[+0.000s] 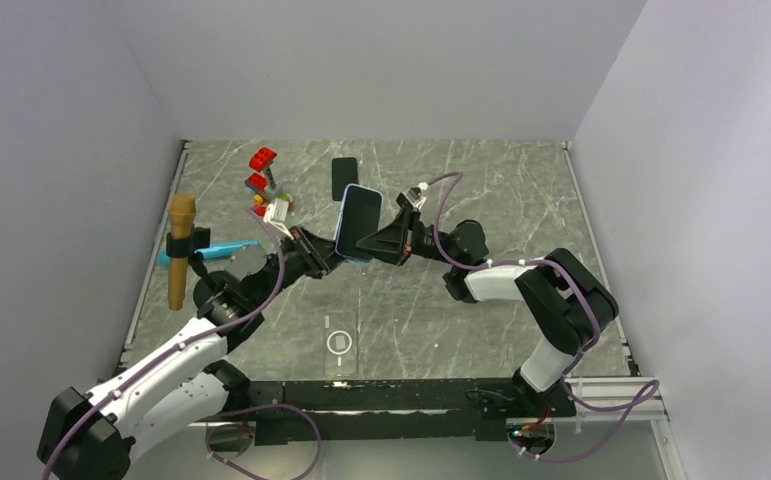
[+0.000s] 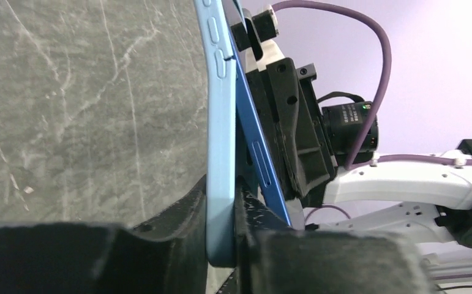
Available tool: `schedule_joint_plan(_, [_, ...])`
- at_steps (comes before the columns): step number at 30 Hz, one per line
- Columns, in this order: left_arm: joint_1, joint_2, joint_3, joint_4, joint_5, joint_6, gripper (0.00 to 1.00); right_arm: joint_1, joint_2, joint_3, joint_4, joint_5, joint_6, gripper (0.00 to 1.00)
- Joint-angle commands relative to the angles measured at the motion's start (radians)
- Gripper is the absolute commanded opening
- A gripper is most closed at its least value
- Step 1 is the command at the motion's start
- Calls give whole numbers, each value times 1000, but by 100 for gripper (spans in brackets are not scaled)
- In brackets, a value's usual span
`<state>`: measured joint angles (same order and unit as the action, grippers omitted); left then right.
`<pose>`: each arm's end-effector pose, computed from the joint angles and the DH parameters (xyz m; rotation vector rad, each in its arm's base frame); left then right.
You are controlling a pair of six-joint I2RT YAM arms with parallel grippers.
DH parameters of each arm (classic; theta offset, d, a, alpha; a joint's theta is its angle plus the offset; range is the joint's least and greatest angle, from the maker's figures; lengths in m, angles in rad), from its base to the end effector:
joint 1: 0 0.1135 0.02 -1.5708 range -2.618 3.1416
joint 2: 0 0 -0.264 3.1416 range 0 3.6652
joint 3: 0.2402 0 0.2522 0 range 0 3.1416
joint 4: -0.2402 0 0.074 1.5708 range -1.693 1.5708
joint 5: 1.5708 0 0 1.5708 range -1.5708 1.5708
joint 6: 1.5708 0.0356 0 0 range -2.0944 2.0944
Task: Take the phone out of the phone case
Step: Remove the phone case from the phone, then place the phone at the center of the board.
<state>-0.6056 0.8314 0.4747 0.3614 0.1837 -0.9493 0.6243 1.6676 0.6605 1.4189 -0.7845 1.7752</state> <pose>0.1620 -0.1201 0.2798 -0.1382 1.7329 -1.3336 0.2433 0.2063 0.2410 0.0210 1.7848 2.3749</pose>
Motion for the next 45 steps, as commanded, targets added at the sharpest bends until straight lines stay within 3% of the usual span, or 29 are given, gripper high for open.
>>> schedule_joint_plan(1, [3,32,107,-1,-63,65,5,19,-71,18,210,-18,-34,0])
schedule_joint_plan(2, [3,36,140,-72,-92,97,0,18,-77,14,192,-26,-47,0])
schedule_joint_plan(7, [2,51,288,-381,-376,214,0,18,-126,-67,14,-104,-181,0])
schedule_joint_plan(10, [2,79,377,-490,-461,297,0,15,-178,-138,-205,-137,-331,0])
schedule_joint_plan(13, [2,102,444,-575,-505,371,0,11,-251,-143,-532,-135,-556,0])
schedule_joint_plan(17, [2,71,465,-585,-406,403,0,-46,-288,2,-1150,-6,-914,0])
schedule_joint_plan(21, [1,7,452,-589,-234,343,0,-179,-122,213,-1472,21,-1117,0])
schedule_joint_plan(30, [0,-189,360,-655,-68,271,0,-288,449,839,-1783,91,-1343,0])
schedule_joint_plan(35, [-1,-257,341,-709,-12,247,0,-299,690,1198,-1887,109,-1356,0])
schedule_joint_plan(41, [-2,-294,303,-704,21,211,0,-301,904,1499,-1978,75,-1312,0])
schedule_joint_plan(45, [-2,-282,315,-679,42,198,0,-301,976,1586,-1967,63,-1280,0])
